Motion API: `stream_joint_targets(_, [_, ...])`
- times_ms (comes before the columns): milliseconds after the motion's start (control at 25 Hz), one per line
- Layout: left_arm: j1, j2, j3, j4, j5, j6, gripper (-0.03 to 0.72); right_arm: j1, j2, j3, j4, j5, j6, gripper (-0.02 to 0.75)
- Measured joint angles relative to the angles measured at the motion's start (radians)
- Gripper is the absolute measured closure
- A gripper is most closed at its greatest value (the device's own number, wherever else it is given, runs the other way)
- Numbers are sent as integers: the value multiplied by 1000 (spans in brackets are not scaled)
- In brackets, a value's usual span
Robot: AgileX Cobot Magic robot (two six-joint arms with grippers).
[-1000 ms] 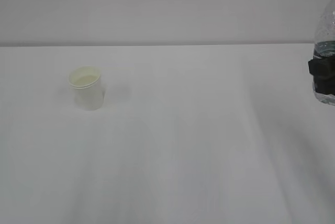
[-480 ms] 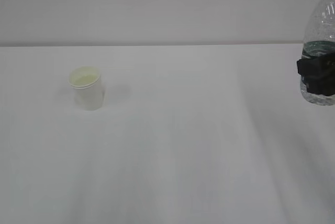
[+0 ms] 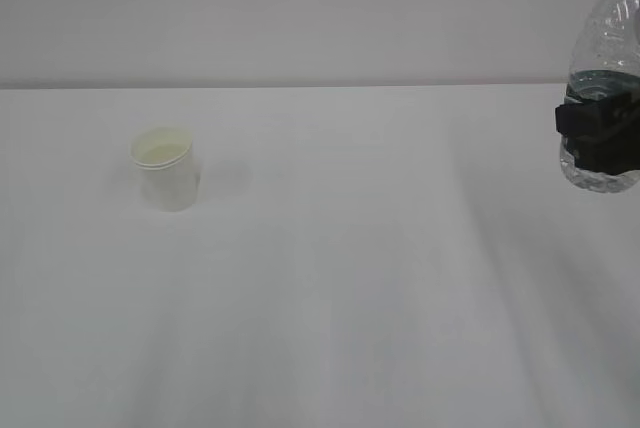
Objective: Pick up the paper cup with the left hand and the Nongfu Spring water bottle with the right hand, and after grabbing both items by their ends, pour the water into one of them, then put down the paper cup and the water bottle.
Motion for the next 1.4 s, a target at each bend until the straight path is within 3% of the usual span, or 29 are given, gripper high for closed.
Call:
stream_joint_targets(360, [0,0,0,0,2,0,301,0,30,0,335,-66,-285,335])
stream_joint_targets(760, [0,0,0,0,2,0,310,0,32,25,598,-146,-514,335])
stream_joint_targets(1200, [0,0,0,0,2,0,330,0,44,47,788,-212,-670,335])
stream_joint_targets(1400, [0,0,0,0,2,0,332,0,75,47,810,-239,-690,335])
